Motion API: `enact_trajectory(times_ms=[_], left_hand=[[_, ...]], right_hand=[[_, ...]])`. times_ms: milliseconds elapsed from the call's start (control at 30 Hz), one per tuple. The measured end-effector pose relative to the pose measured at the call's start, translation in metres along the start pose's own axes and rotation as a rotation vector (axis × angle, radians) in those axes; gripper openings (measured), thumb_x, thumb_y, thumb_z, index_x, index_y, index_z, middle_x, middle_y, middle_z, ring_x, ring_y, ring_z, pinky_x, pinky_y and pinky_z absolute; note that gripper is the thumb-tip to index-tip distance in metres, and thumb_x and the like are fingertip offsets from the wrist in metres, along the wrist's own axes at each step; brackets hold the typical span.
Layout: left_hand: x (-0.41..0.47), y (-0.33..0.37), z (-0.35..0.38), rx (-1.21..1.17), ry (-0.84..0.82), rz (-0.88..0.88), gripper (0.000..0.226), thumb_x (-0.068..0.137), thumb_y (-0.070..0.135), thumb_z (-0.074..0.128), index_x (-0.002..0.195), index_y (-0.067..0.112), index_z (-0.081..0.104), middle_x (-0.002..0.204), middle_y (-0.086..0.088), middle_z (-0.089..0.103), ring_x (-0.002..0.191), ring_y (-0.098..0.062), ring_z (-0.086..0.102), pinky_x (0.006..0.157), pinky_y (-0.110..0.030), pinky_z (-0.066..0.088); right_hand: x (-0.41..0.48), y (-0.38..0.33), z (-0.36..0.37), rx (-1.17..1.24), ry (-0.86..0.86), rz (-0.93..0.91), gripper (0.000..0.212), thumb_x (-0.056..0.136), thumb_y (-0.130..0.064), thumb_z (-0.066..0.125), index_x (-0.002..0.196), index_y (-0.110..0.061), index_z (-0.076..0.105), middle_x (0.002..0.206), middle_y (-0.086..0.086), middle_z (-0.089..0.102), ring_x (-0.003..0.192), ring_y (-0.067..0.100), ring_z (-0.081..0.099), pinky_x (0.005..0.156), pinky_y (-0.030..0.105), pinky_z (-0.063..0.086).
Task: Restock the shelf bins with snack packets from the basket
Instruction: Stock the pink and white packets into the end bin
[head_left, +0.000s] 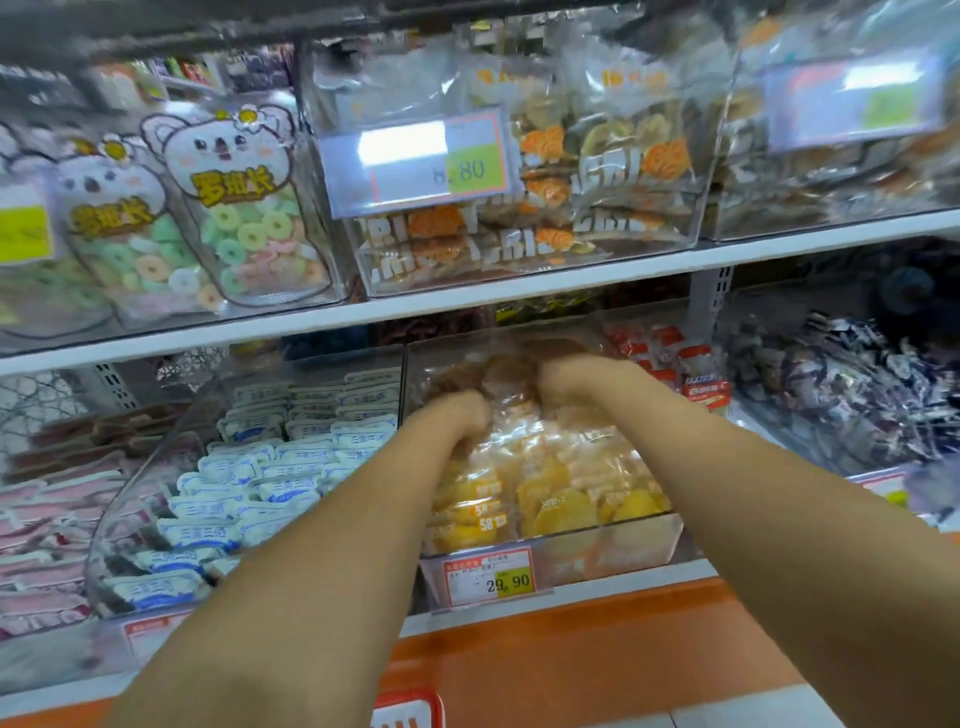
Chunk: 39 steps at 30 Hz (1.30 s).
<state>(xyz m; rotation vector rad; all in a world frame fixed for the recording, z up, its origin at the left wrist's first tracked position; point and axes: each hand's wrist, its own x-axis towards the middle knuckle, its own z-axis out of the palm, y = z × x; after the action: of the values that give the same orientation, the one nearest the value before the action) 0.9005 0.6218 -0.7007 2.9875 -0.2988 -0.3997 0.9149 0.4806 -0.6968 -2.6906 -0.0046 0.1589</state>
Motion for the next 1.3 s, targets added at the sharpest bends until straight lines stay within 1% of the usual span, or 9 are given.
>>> enact_trajectory(times_ms=[133, 267, 500, 767, 967, 1067, 1133, 1200, 1300], left_hand=[[-0.049, 0.018, 0.010, -0.108, 0.099, 0.058, 0.042, 0.104, 0.019, 0.028, 0.140, 0.002, 0.040, 0.151, -0.020, 0.030, 0.138, -0.031, 0.031, 0.111, -0.035, 0.028], [-0.090, 0.039, 0.044, -0.117, 0.095, 0.140, 0.059, 0.103, 0.038, 0.015, 0.152, 0.010, 0.001, 0.160, -0.007, -0.007, 0.147, -0.023, -0.004, 0.120, -0.040, 0.000], [-0.098, 0.041, 0.059, 0.055, 0.241, 0.168, 0.053, 0.103, 0.034, 0.013, 0.152, 0.016, 0.016, 0.159, -0.002, 0.013, 0.146, -0.018, 0.010, 0.118, -0.035, 0.003], [-0.109, 0.028, 0.066, 0.152, 0.270, 0.133, 0.051, 0.104, 0.032, 0.012, 0.153, 0.018, 0.006, 0.160, 0.002, 0.003, 0.147, -0.021, -0.003, 0.119, -0.036, -0.002], [-0.118, 0.029, 0.061, -0.003, 0.294, 0.258, 0.070, 0.095, 0.061, 0.014, 0.153, 0.023, 0.002, 0.160, 0.001, 0.002, 0.147, -0.018, 0.001, 0.120, -0.037, -0.001], [-0.128, 0.024, 0.065, -0.072, 0.461, 0.417, 0.063, 0.096, 0.051, 0.039, 0.149, 0.021, 0.025, 0.155, 0.005, 0.024, 0.144, -0.015, 0.019, 0.118, -0.028, 0.006], [-0.132, 0.014, 0.065, -0.192, 0.584, 0.423, 0.039, 0.093, 0.035, 0.055, 0.129, 0.021, 0.052, 0.131, 0.008, 0.048, 0.125, -0.015, 0.043, 0.109, -0.025, 0.028], [-0.131, 0.006, 0.063, -0.230, 0.604, 0.394, 0.020, 0.089, 0.029, 0.062, 0.107, 0.022, 0.063, 0.107, 0.010, 0.055, 0.106, -0.012, 0.051, 0.094, -0.029, 0.043], [-0.126, 0.005, 0.059, -0.123, 0.498, 0.385, 0.021, 0.090, 0.034, 0.061, 0.106, 0.023, 0.070, 0.103, 0.008, 0.058, 0.106, -0.013, 0.045, 0.090, -0.027, 0.038]], right_hand=[[-0.066, 0.020, -0.023, -0.170, 0.149, -0.057, 0.040, 0.102, -0.026, 0.039, 0.130, -0.001, 0.052, 0.132, 0.016, 0.053, 0.121, 0.033, 0.049, 0.098, 0.033, 0.038], [-0.137, 0.031, 0.007, -0.322, 0.239, -0.091, 0.053, 0.105, -0.033, 0.023, 0.151, -0.008, 0.017, 0.158, 0.013, 0.017, 0.144, 0.025, 0.020, 0.113, 0.033, 0.010], [-0.149, 0.051, 0.044, -0.415, 0.270, -0.128, 0.097, 0.071, -0.045, -0.024, 0.151, -0.016, 0.024, 0.157, 0.007, 0.022, 0.148, 0.026, 0.009, 0.114, 0.033, -0.016], [-0.153, 0.053, 0.041, -0.454, 0.223, -0.052, 0.051, 0.104, -0.035, 0.009, 0.151, -0.019, 0.022, 0.159, -0.001, 0.018, 0.148, 0.018, 0.003, 0.118, 0.042, -0.006], [-0.177, 0.066, 0.038, -0.067, 0.355, -0.283, 0.054, 0.101, -0.046, 0.021, 0.148, -0.021, 0.031, 0.157, -0.001, 0.023, 0.146, 0.011, 0.013, 0.118, 0.034, -0.004], [-0.192, 0.079, 0.044, -0.034, 0.481, -0.413, 0.039, 0.094, -0.028, 0.053, 0.130, -0.013, 0.057, 0.140, 0.005, 0.050, 0.132, 0.023, 0.043, 0.113, 0.041, 0.028], [-0.199, 0.082, 0.046, 0.027, 0.534, -0.391, 0.029, 0.088, -0.010, 0.064, 0.117, -0.012, 0.064, 0.119, 0.003, 0.060, 0.111, 0.022, 0.056, 0.094, 0.040, 0.050], [-0.202, 0.072, 0.043, 0.056, 0.525, -0.377, 0.025, 0.089, -0.006, 0.061, 0.113, -0.013, 0.065, 0.110, 0.001, 0.059, 0.103, 0.018, 0.054, 0.087, 0.036, 0.051], [-0.192, 0.052, 0.036, 0.092, 0.435, -0.318, 0.030, 0.095, -0.009, 0.050, 0.123, -0.016, 0.060, 0.117, 0.000, 0.060, 0.106, 0.017, 0.055, 0.090, 0.029, 0.046]])
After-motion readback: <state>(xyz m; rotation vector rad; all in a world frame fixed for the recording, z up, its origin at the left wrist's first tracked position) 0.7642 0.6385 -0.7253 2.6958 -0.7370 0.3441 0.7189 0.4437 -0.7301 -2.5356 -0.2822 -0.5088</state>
